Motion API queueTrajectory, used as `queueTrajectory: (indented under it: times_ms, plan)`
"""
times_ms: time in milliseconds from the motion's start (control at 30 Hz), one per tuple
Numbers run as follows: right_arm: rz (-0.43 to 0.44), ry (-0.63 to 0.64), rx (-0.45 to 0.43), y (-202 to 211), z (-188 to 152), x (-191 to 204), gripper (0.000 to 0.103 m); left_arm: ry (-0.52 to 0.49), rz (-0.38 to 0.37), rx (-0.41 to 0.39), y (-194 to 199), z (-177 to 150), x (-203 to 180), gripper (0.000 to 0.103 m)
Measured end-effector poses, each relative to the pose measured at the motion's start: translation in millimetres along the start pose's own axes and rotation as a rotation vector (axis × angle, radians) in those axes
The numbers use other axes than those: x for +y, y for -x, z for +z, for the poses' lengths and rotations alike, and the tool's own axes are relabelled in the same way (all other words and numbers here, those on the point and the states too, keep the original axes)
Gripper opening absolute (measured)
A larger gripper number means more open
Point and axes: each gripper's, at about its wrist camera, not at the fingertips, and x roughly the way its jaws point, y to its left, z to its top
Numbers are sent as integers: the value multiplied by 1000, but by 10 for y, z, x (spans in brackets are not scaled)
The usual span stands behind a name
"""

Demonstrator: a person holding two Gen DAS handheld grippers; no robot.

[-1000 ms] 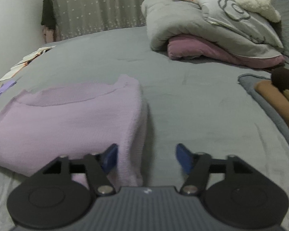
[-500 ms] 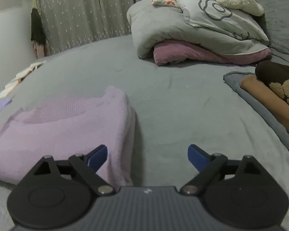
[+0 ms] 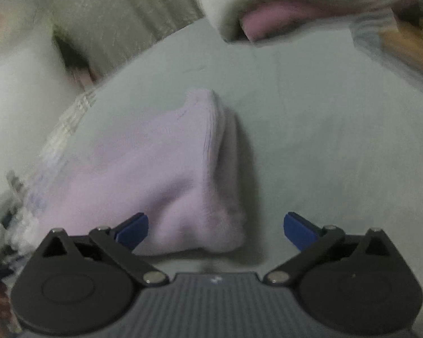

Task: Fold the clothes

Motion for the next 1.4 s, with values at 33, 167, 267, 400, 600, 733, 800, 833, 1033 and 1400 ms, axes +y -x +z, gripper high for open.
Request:
queueTrajectory:
  times_ms: [33,167,267,400,600,733,800,833,1033,1400]
  plan:
    - [30,-65,10,-41,-16,-65,103,37,-25,18,-9,-30,37,73]
    - [45,-112,-44,-165,-90,-27,103,119,-123,78,-147,-176,7,75]
    - [46,-132,-87,-267,-171,64,103,165,-142,60,-233,-240,-26,80]
    - [-20,-128,-178,-356,-258,205,103,224,-160,3,-389,-240,-97,80]
    - [-3,-207,-275,-461,-365,184,103,265,-136,-64,-550,-193,-200,81]
    - [28,-276,-298,-498,-314,62,82,262,-118,-75,-617,-154,-172,64]
    - [7,-277,-314,-534,-317,30,64,252,-113,-75,-619,-148,-156,51]
    - [3,-268,-320,-557,-311,24,52,237,-105,-68,-618,-127,-160,47]
    - [30,-158,-350,-385,-198,214,29,276,-182,-39,-474,204,-79,25]
    - [-5,-134,-132,-98,-240,37,29,254,-175,95,-217,-16,124,23]
